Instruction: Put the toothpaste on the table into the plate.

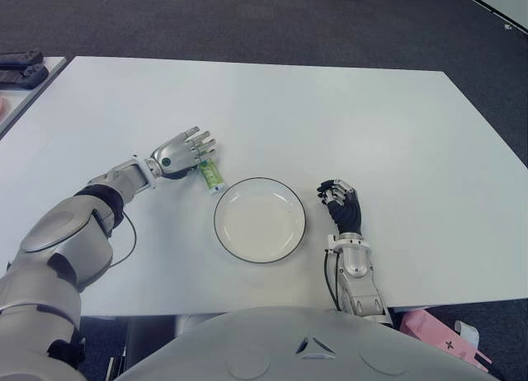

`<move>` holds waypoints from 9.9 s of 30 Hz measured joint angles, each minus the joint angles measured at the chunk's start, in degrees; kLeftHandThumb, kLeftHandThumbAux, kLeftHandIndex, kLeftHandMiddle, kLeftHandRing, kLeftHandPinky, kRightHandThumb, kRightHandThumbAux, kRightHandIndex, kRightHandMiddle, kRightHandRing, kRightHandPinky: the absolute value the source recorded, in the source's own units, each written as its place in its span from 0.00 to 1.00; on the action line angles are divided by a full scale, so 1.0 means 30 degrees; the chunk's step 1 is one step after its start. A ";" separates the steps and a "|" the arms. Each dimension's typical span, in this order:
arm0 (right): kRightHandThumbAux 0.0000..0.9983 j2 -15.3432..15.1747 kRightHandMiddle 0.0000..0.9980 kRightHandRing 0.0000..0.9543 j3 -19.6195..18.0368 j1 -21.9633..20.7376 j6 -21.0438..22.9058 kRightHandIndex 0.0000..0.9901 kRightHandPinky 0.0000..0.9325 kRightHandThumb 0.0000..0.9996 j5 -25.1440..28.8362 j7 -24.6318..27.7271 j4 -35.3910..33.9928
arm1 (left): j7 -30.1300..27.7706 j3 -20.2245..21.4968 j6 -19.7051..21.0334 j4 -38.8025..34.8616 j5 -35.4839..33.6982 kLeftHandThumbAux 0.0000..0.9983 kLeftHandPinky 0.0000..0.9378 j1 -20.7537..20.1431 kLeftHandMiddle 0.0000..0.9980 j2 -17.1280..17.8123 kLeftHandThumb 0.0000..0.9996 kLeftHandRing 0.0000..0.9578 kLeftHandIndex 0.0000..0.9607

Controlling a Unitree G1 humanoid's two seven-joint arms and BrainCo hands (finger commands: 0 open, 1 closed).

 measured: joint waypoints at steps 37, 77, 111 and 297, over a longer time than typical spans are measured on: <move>0.73 -0.0001 0.50 0.50 -0.0253 0.0327 -0.0105 0.43 0.51 0.71 0.0033 0.0011 -0.0218 | 0.0302 -0.2807 -0.0773 0.1207 -0.0227 0.45 0.07 -0.0947 0.03 -0.0761 0.56 0.02 0.00; 0.73 -0.0063 0.50 0.52 -0.0473 0.0252 -0.0612 0.43 0.55 0.71 0.0013 -0.0018 -0.0132 | -0.6370 0.1700 -0.7875 0.1146 -0.8715 0.67 0.71 -0.0844 0.65 -0.0764 0.73 0.70 0.45; 0.73 -0.0086 0.50 0.53 -0.0472 0.0266 -0.0605 0.43 0.56 0.71 -0.0009 0.0007 -0.0114 | -1.2236 0.8548 -0.9624 0.0784 -1.6476 0.70 0.87 0.2481 0.82 -0.1069 0.73 0.85 0.46; 0.73 -0.0079 0.50 0.52 -0.0553 -0.0670 -0.0733 0.43 0.53 0.71 -0.0085 0.0123 0.0942 | -0.9367 1.7098 -1.0745 -1.8402 -2.4605 0.58 0.07 1.5212 0.05 -0.8603 0.08 0.02 0.12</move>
